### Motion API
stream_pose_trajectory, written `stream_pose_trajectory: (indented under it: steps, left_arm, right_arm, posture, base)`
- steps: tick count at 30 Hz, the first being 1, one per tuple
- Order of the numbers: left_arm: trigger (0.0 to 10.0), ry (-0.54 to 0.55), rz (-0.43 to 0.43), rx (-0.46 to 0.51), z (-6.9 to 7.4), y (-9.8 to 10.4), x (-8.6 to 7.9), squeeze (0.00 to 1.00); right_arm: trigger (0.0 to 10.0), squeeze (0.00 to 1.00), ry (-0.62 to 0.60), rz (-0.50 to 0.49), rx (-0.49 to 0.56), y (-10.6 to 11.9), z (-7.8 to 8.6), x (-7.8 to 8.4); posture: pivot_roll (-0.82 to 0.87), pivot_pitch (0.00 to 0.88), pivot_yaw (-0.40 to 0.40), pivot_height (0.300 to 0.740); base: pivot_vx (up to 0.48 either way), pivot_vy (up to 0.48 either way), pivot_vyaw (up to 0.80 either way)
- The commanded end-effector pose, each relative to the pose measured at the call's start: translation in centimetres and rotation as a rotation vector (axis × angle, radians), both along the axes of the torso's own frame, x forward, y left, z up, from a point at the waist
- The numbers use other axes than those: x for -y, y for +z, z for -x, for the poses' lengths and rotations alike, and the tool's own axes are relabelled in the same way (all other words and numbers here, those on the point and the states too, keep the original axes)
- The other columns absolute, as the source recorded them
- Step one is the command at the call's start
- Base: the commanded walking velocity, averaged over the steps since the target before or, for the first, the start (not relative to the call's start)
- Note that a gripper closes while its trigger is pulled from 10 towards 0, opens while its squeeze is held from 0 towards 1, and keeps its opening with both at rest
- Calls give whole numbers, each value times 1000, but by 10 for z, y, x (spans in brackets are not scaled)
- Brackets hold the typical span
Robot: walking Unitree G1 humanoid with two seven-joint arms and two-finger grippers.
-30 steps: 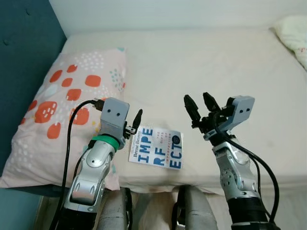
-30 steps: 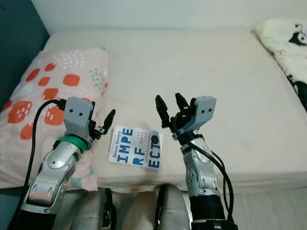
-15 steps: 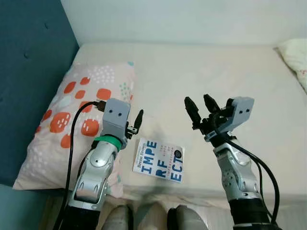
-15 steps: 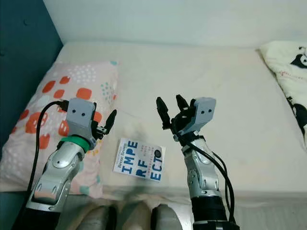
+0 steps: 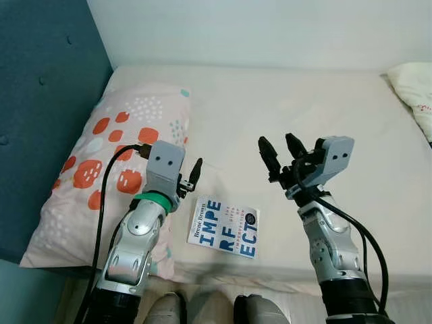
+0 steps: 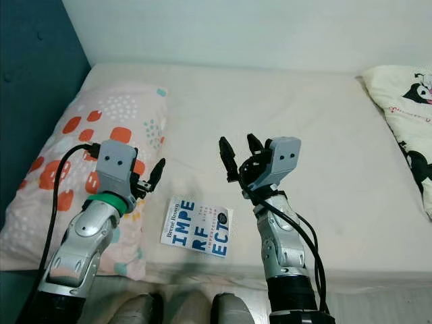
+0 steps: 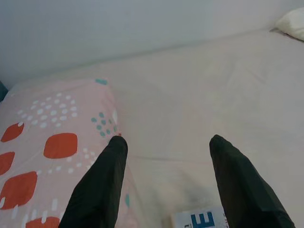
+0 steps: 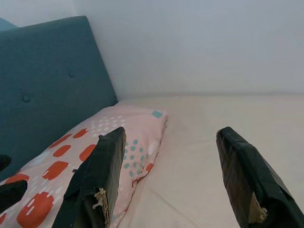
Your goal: Clean up the room
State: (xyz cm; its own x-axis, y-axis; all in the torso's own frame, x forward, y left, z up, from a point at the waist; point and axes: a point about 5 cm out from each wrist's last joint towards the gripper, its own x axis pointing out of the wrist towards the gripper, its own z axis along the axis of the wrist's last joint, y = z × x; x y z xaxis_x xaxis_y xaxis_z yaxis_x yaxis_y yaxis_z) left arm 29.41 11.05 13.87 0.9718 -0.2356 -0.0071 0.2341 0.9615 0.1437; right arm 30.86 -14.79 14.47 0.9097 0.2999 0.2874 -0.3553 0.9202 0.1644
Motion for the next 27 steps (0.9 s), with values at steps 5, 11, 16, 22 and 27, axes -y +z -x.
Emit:
stream_pose_trajectory:
  steps: [5, 11, 16, 22, 27]
  left_arm:
    - [10000, -25, -12, -23, 3, -8, 3, 0]
    - [10000, -40, 17, -38, 3, -9, 4, 0]
    - [10000, -47, 9, -34, 2, -9, 6, 0]
    - [10000, -57, 3, -33, 3, -10, 7, 0]
    - [10000, -59, 2, -33, 3, -10, 7, 0]
  right_arm:
    - [10000, 0, -2, -1, -48, -10, 1, 0]
    - [10000, 0, -7, -4, -58, -13, 1, 0]
    - [10000, 0, -9, -5, -62, -14, 2, 1]
    - [10000, 0, -14, -5, -71, -17, 3, 2]
    - [10000, 0, -14, -4, -72, -17, 3, 2]
  posture:
    - [28, 34, 28, 740]
    - [25, 33, 30, 740]
    - [23, 32, 32, 740]
    - [22, 34, 31, 740]
    - [22, 34, 31, 740]
  base:
    - [0, 0, 0]
    - [0, 0, 0]
    - [0, 0, 0]
    - [0, 0, 0]
    - [0, 0, 0]
